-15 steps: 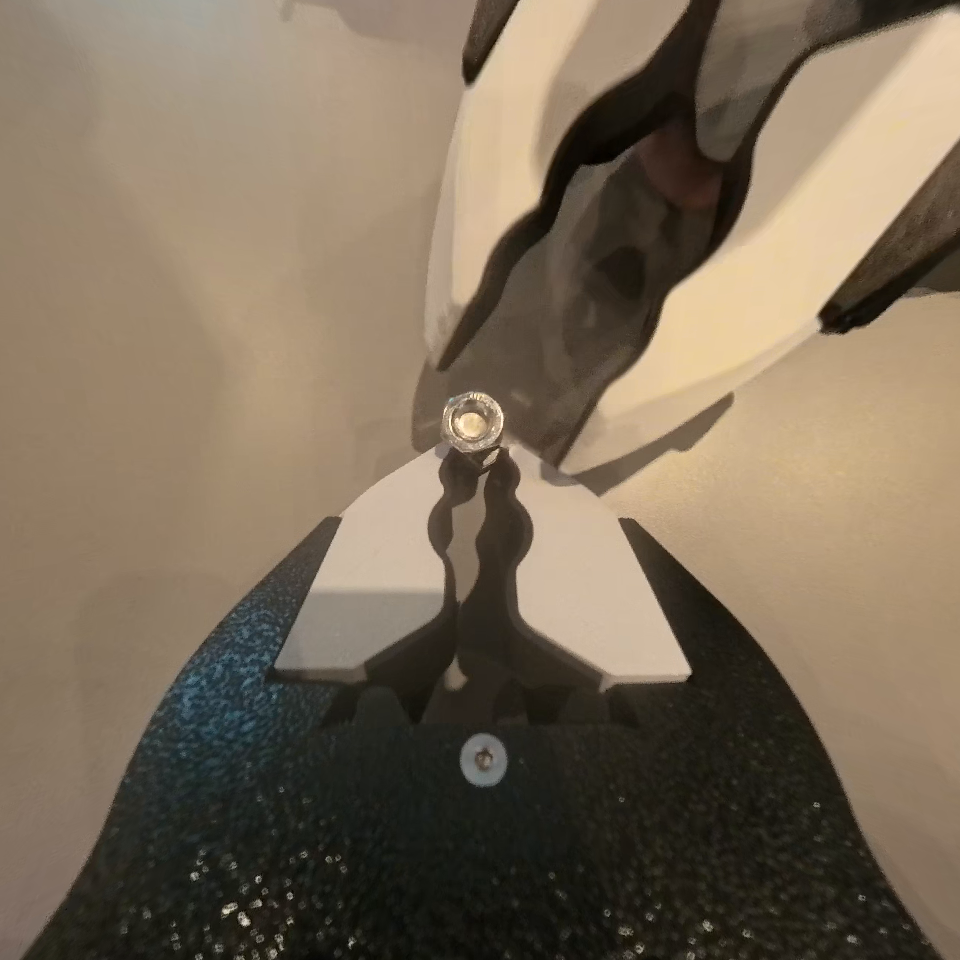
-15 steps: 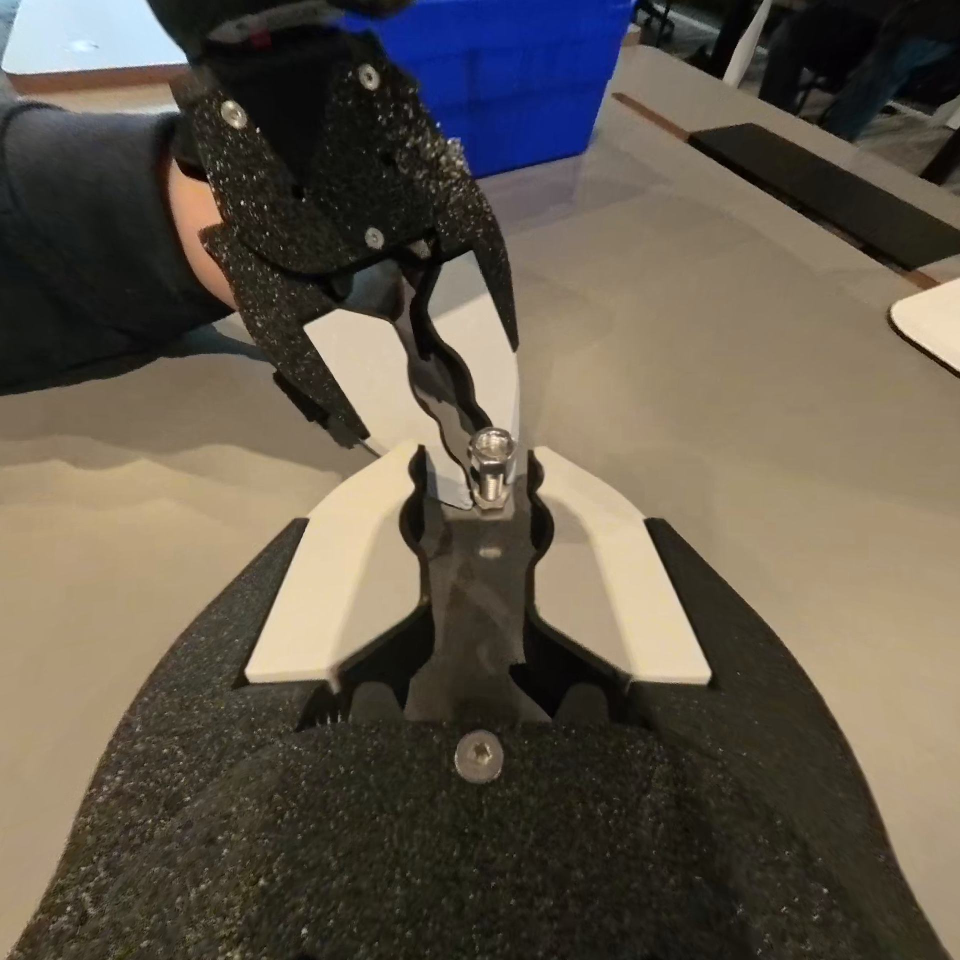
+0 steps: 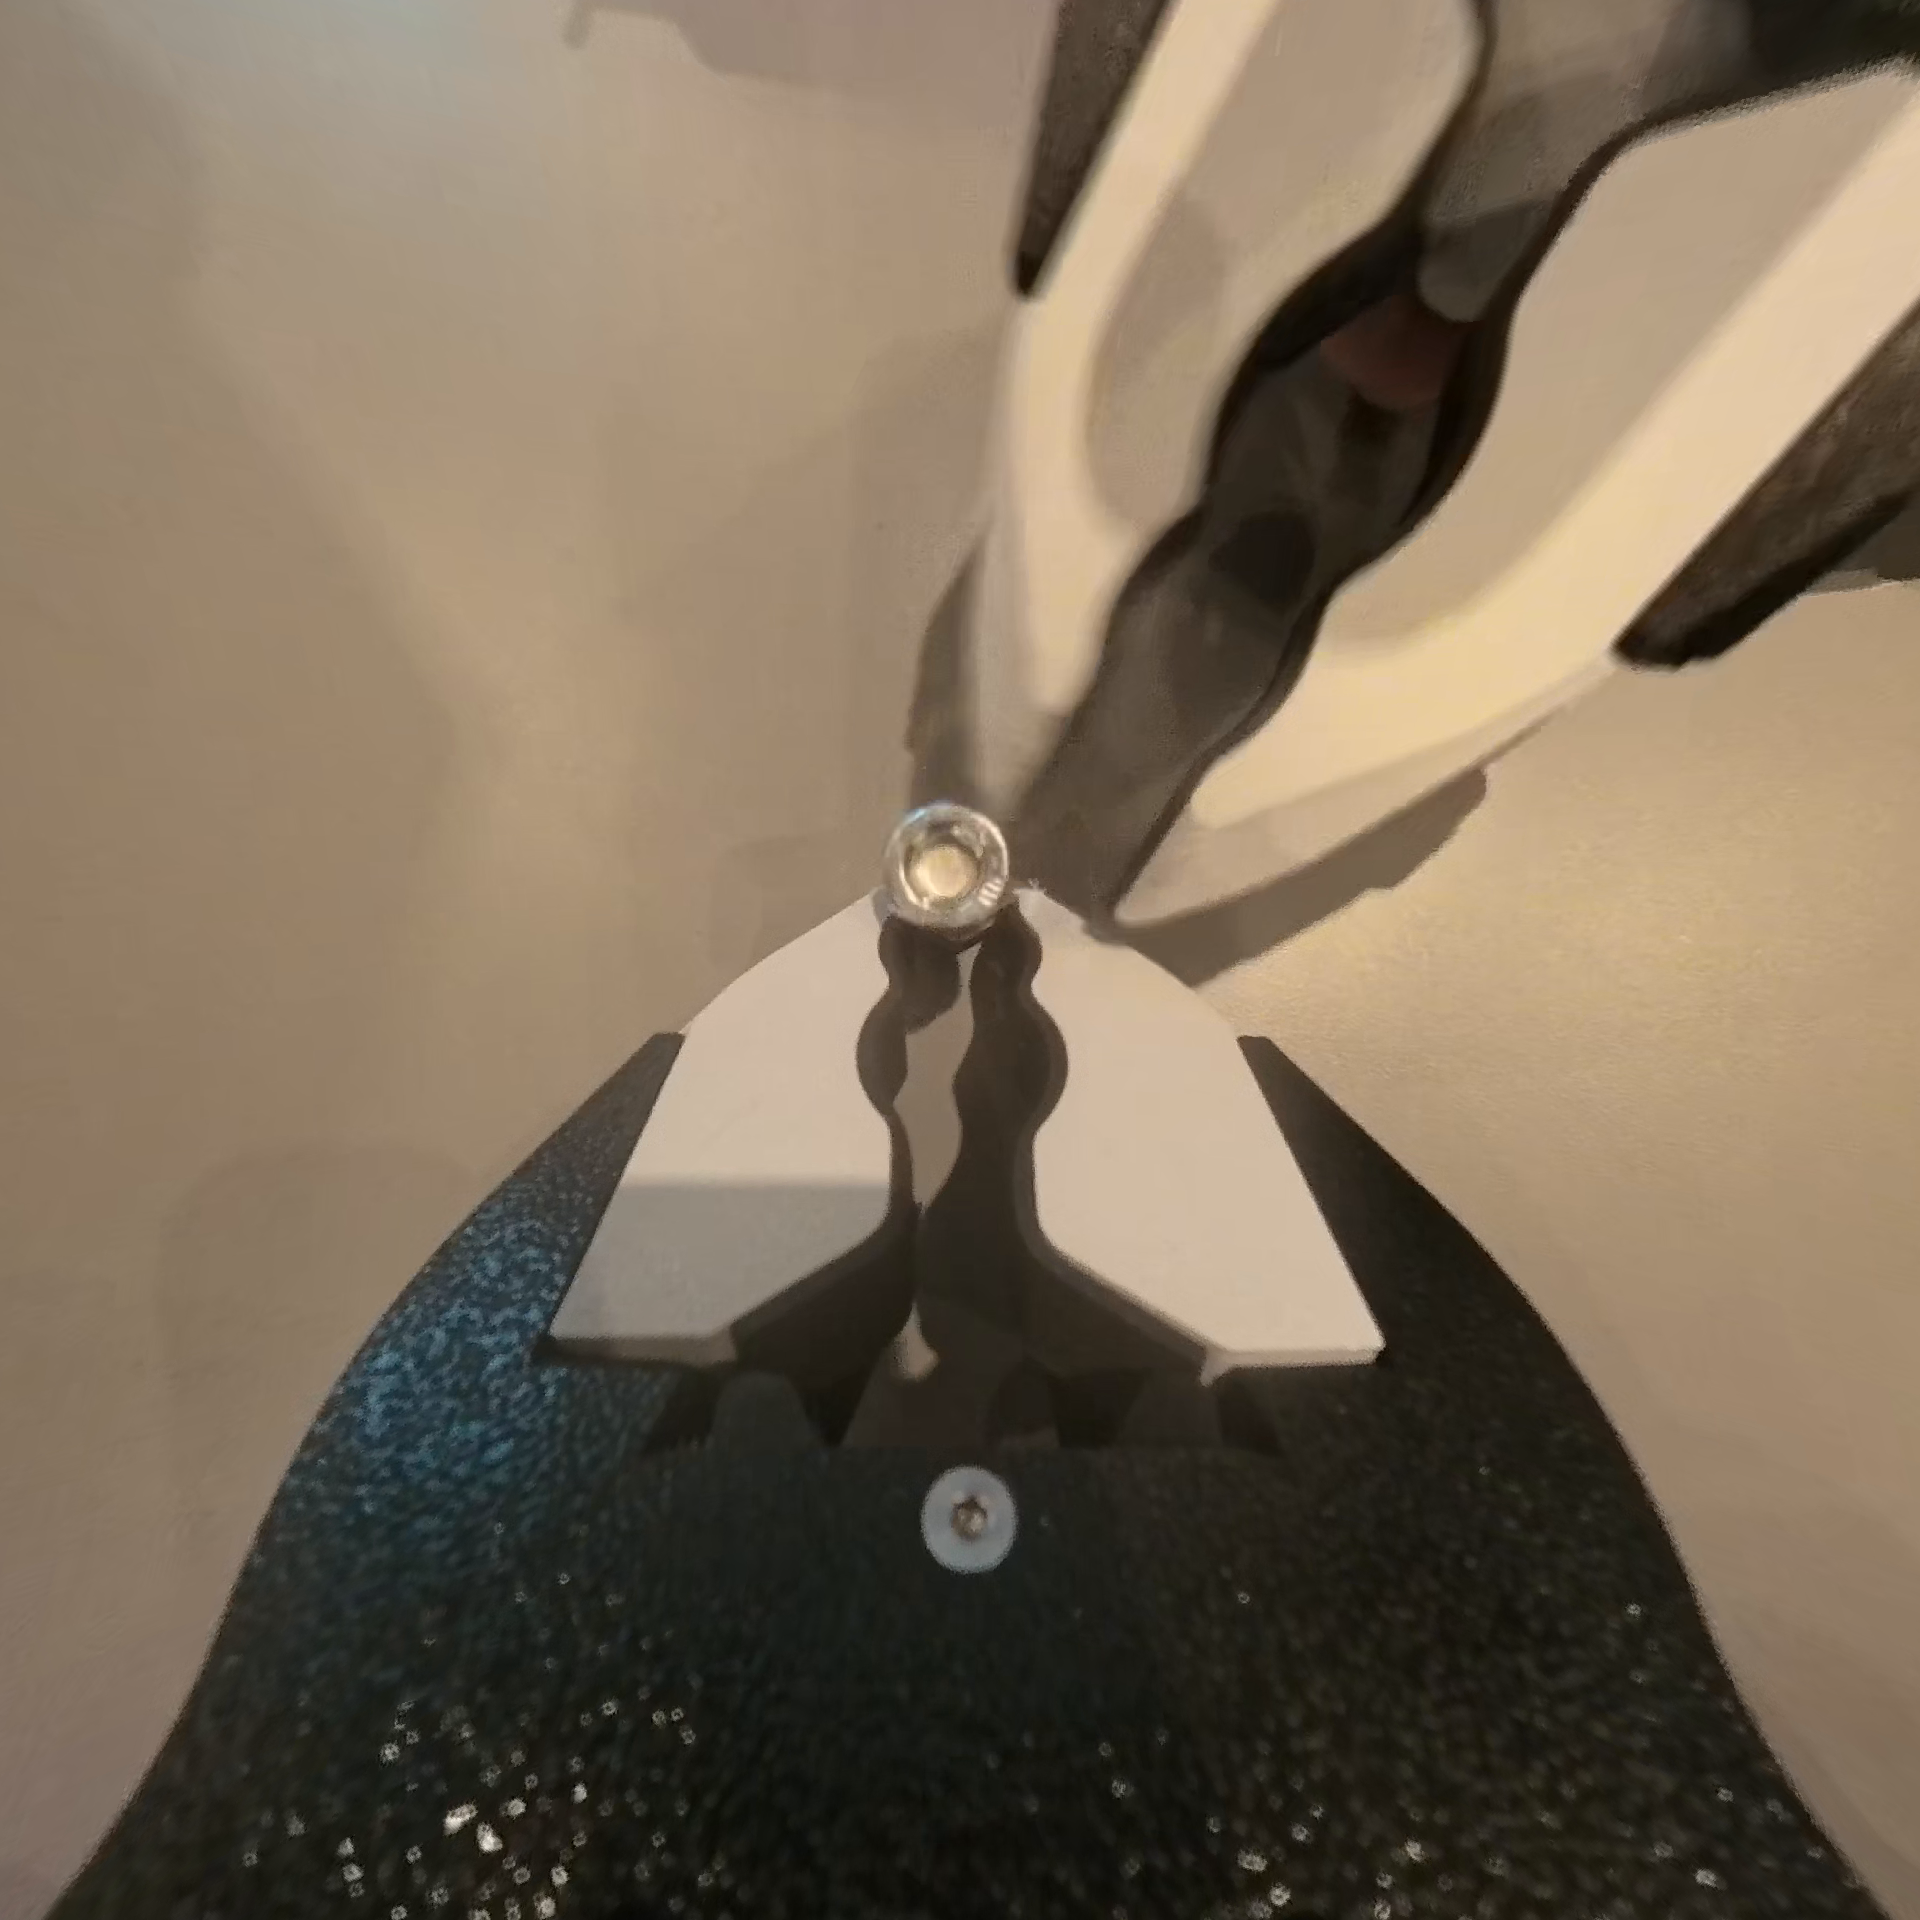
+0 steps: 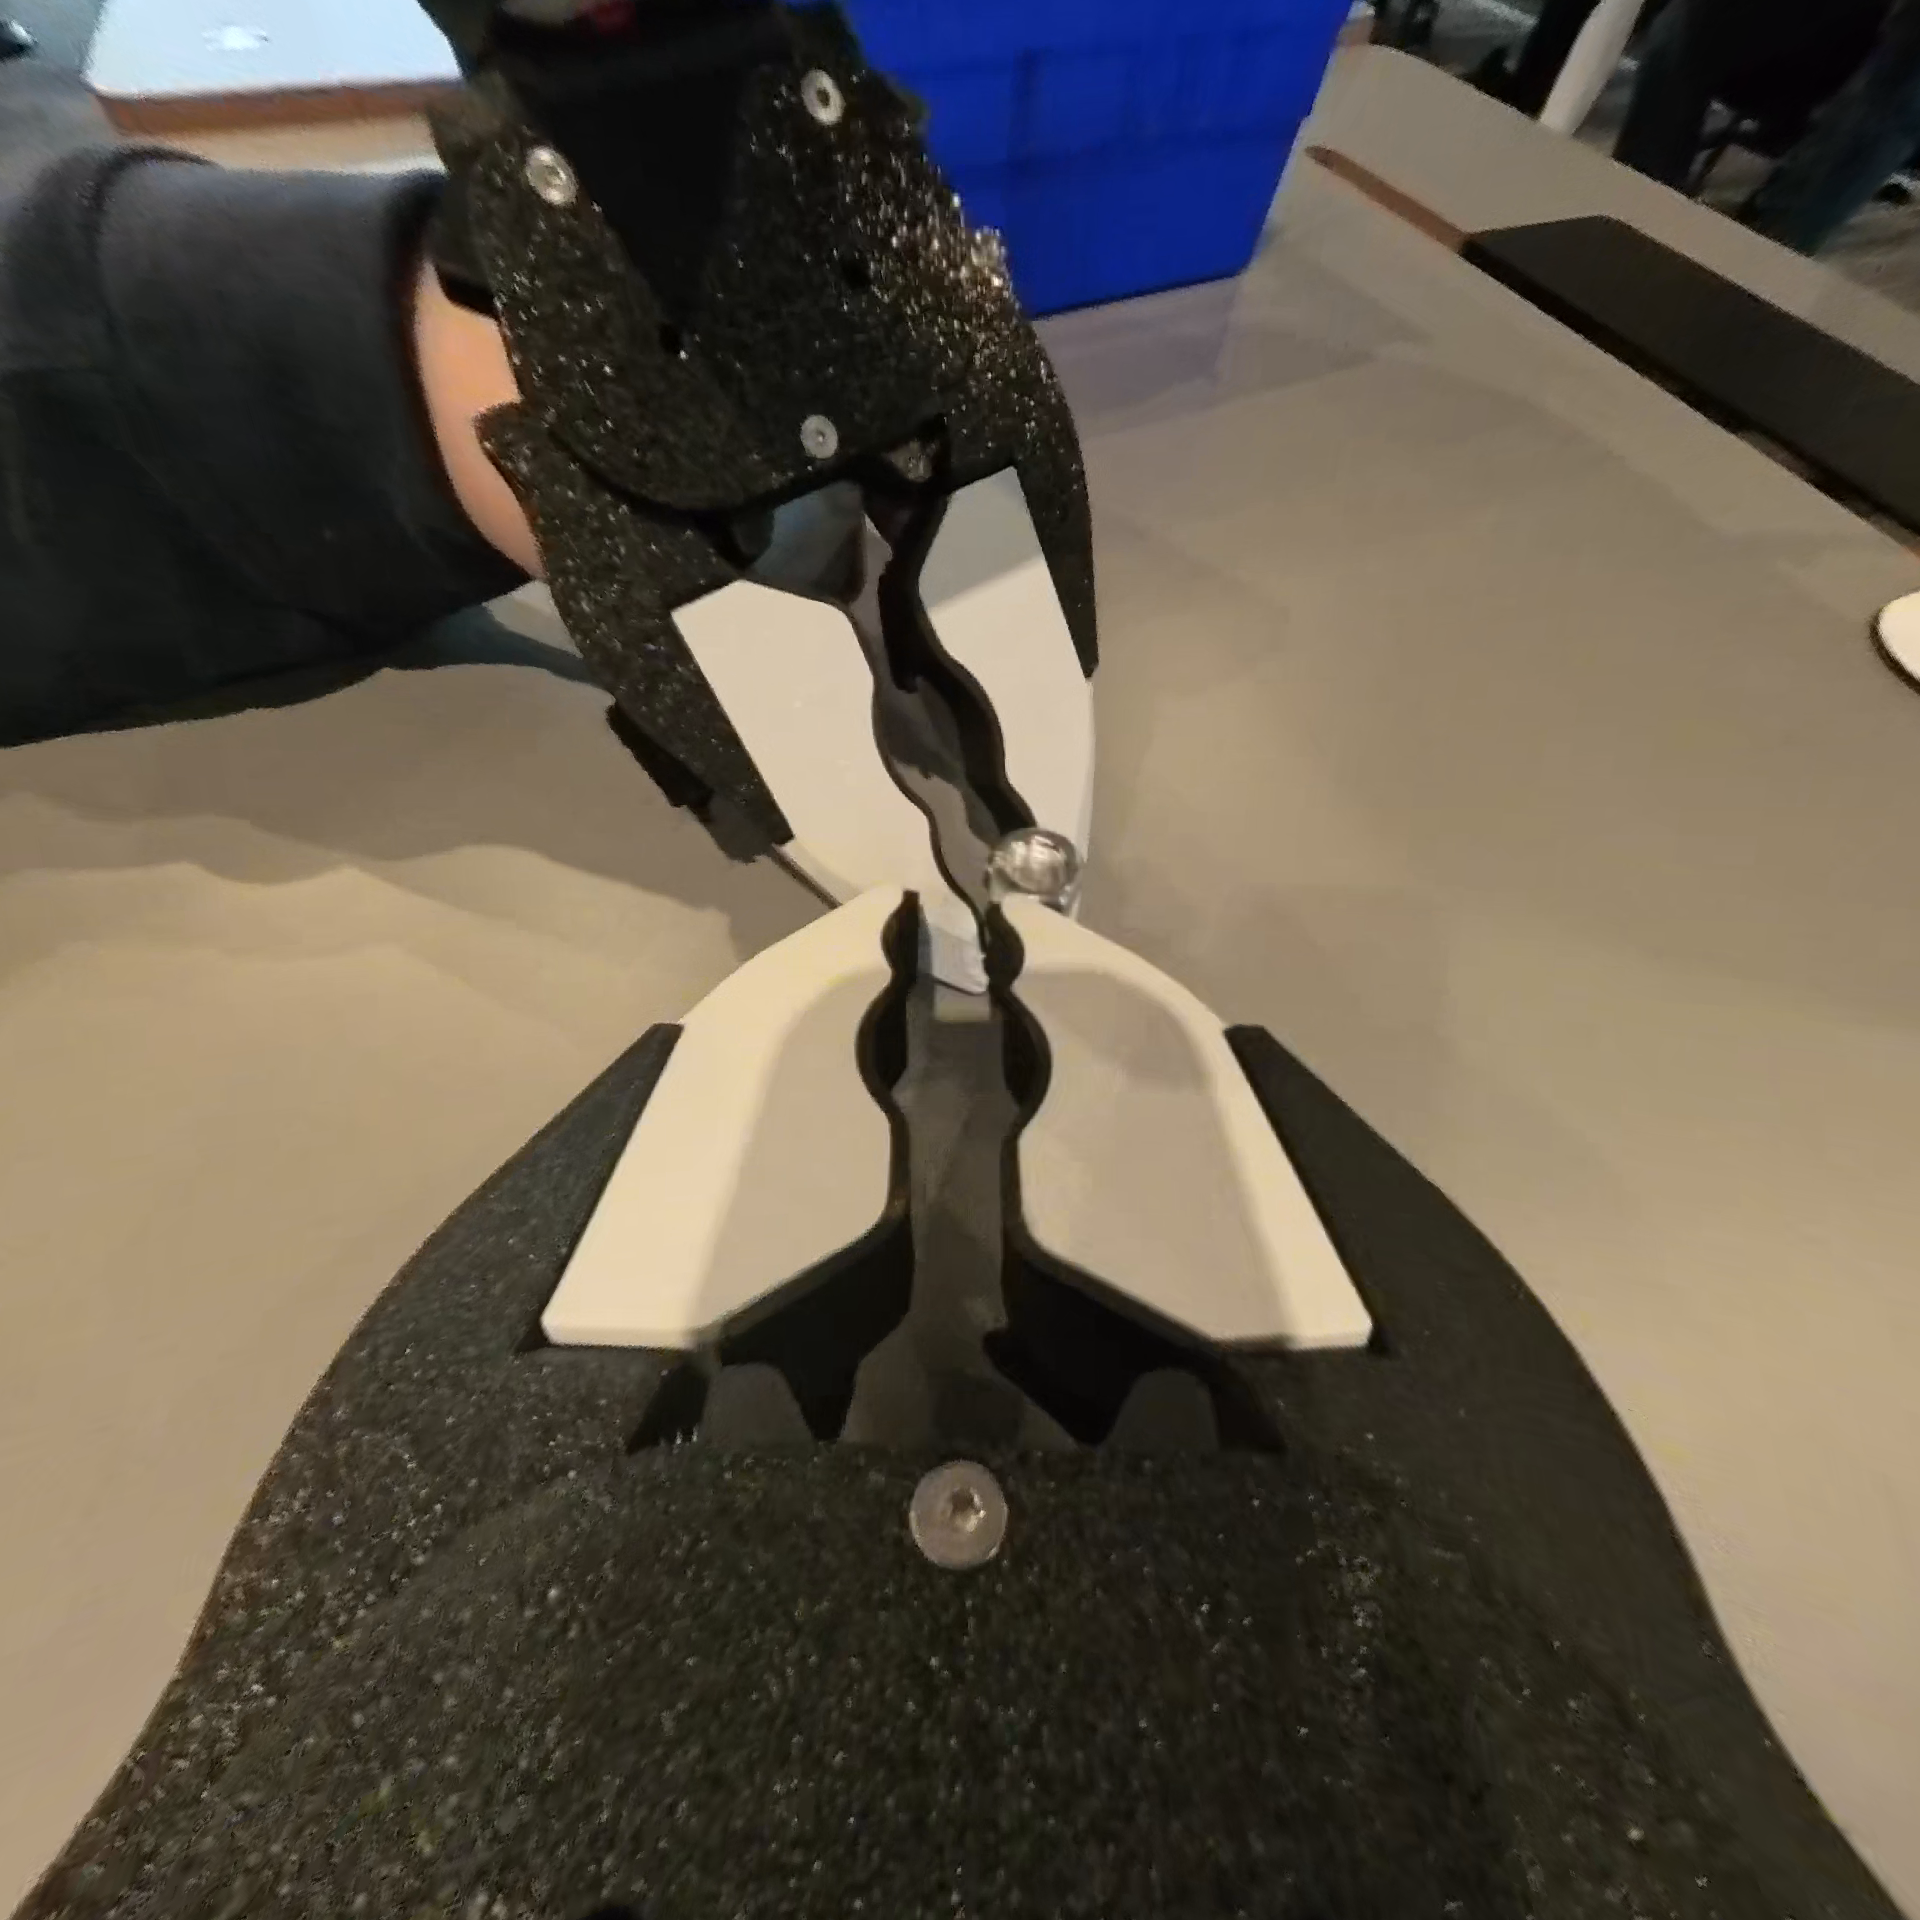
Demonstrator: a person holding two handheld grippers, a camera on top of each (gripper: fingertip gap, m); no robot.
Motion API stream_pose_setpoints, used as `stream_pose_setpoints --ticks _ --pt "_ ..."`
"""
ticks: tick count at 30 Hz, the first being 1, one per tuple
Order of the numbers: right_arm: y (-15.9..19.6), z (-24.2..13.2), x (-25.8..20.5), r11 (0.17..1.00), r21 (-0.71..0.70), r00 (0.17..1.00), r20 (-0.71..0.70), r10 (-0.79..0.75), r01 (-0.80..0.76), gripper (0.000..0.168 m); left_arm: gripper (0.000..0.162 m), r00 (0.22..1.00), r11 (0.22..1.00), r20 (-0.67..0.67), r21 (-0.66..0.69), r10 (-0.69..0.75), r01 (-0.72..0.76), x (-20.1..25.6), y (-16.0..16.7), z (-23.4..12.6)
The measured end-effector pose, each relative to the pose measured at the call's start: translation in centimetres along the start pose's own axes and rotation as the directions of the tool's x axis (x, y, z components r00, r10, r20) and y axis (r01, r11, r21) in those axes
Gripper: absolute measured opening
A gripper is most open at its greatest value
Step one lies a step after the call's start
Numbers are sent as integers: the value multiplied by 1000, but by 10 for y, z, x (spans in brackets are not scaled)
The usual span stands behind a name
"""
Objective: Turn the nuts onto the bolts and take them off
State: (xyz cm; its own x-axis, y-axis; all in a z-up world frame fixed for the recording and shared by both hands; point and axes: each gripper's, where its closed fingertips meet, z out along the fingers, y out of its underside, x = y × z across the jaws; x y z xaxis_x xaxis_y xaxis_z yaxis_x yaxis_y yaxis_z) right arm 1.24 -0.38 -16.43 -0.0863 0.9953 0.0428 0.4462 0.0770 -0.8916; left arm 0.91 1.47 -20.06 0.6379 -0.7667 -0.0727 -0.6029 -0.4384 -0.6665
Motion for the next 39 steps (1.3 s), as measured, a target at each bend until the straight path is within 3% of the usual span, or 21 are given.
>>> stream_pose_setpoints --ticks 7,9,11,18,21,23,29,39 --pt "0 3 10 1000 -10 997 -80 -16 15 27 15 1000 1000 -2 -1 -4 4 0 0 0" --pt "1 4 7 999 -19 997 -69 -32 31 25 15 1000 1000 -1 -1 -3 3 0 0 0" --pt "1 1 -1 1000 -7 1000 -4 -10 10 4 15 1000 1000 4 -5 6 -6 0 1 0" --pt "-2 2 13 1000 5 995 -98 -11 11 27 15 1000 1000 5 -24 14 -14 -1 1 0" --pt "1 3 8 1000 -14 997 -68 -22 21 20 15 1000 999 8 -29 17 -17 -1 1 0" --pt "1 0 2 1000 -8 1000 -16 -2 2 4 15 1000 999 9 -32 18 -18 -1 1 0" --pt "0 2 12 1000 -1 997 -82 -8 8 23 15 1000 999 5 -34 14 -14 -2 2 0" --pt "1 3 10 1000 -15 997 -78 -23 22 18 15 999 999 9 -33 32 -31 -2 2 -1"
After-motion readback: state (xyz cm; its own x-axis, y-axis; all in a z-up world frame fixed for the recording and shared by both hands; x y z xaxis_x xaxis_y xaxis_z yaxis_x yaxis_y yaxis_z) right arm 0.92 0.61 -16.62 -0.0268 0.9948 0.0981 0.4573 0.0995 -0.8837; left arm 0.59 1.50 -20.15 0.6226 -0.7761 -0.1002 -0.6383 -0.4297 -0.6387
